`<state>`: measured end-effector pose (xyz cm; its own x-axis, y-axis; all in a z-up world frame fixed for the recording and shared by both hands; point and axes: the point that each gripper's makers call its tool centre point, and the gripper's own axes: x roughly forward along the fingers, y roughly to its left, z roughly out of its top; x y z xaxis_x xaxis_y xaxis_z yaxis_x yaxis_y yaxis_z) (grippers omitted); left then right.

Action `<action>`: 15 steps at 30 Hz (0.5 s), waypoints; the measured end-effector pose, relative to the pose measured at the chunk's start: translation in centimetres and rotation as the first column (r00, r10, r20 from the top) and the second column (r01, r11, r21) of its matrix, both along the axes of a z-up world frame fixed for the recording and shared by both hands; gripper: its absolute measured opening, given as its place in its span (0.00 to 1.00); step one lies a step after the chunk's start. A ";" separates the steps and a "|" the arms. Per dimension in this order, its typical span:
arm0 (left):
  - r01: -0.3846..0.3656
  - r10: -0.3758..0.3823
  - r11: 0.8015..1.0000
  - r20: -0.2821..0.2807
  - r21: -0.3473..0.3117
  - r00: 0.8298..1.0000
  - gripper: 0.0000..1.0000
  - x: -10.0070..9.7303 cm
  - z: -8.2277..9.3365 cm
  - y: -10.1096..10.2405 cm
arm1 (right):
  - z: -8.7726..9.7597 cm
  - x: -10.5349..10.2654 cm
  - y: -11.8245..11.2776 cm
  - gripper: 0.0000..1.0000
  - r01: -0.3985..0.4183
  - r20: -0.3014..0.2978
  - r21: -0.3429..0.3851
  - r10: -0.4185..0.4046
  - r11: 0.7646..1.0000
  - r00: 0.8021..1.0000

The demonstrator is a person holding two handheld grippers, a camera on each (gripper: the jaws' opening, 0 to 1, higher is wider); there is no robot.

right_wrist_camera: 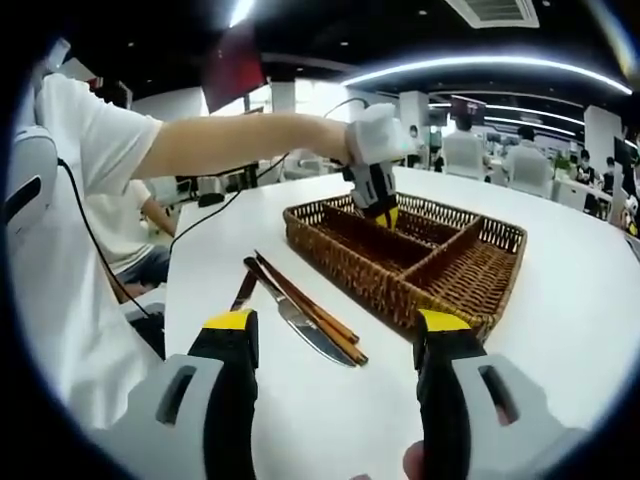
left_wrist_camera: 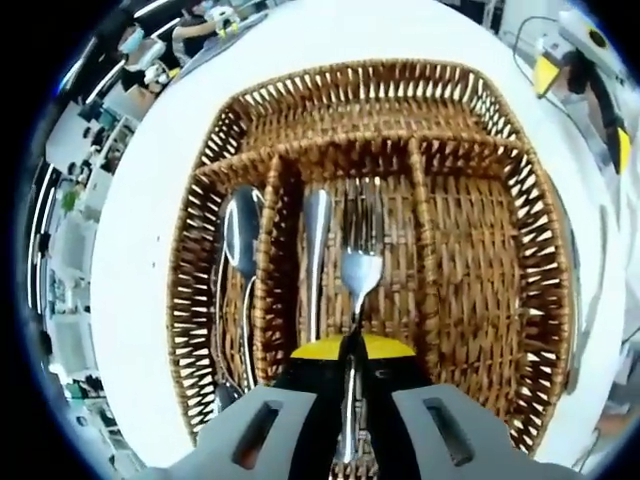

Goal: Arrange the knives, forks, and spoons in their matching storage slots by inserting each utensil handle-first until every utensil is classified and aligned in the correct compartment

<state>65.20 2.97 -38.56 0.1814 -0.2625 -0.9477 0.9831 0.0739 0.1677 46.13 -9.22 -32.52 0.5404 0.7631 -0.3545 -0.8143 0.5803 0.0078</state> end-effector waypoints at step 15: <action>-0.027 0.028 0.999 0.038 -0.033 0.999 0.12 0.3 0.9 0.1 | 0.2 -0.2 0.1 0.65 0.002 0.004 0.000 -0.002 1.000 1.000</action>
